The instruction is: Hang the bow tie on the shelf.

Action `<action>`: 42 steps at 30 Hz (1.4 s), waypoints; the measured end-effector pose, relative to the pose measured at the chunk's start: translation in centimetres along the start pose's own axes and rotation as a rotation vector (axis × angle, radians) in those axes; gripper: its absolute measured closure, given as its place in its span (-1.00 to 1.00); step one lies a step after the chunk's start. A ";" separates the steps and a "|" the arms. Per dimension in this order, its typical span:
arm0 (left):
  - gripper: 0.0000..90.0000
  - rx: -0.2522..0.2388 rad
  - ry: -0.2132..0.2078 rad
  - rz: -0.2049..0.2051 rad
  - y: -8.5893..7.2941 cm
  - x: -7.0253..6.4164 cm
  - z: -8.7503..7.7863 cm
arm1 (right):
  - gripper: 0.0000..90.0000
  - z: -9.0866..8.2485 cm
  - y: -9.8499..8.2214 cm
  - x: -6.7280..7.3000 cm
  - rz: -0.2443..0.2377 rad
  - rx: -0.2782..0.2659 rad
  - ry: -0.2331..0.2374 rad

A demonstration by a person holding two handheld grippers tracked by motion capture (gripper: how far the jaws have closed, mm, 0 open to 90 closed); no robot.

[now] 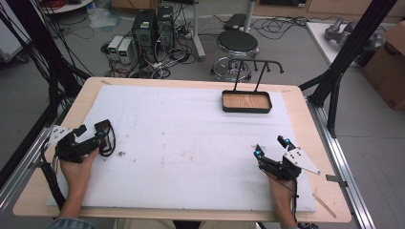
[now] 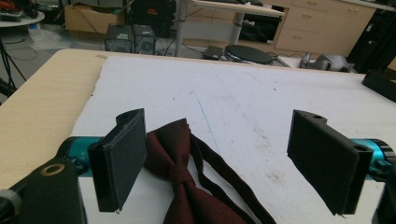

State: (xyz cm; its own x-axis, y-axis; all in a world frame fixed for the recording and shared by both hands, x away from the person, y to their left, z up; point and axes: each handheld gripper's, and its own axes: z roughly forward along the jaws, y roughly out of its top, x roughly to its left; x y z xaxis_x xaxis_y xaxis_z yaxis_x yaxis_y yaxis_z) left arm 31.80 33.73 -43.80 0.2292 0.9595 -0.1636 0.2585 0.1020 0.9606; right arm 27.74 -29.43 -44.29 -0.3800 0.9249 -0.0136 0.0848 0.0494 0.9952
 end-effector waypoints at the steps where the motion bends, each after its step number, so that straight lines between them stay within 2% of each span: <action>1: -0.55 0.000 0.002 0.000 0.0 0.0 0.0 | -0.74 0.0 0.0 0.0 0.000 0.000 0.000; 7: -0.54 0.002 -0.001 -0.007 0.0 0.1 0.0 | -0.74 0.1 0.0 -0.1 -0.010 -0.001 -0.002; 34: -0.54 0.015 0.019 -0.007 0.0 0.0 0.2 | -0.74 0.1 -0.1 0.0 0.000 0.019 -0.003; 42: -0.51 0.024 0.014 0.007 0.0 -0.1 0.4 | -0.74 0.1 -0.1 0.0 -0.008 0.016 -0.004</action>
State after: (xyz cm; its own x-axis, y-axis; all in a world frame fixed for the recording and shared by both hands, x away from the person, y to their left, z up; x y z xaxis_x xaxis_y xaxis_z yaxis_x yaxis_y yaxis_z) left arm 32.10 33.49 -43.88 0.2184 0.9637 -0.1535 0.2791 0.0891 0.9561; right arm 27.82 -29.38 -44.36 -0.3770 0.9259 -0.0222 0.0965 0.0631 0.9933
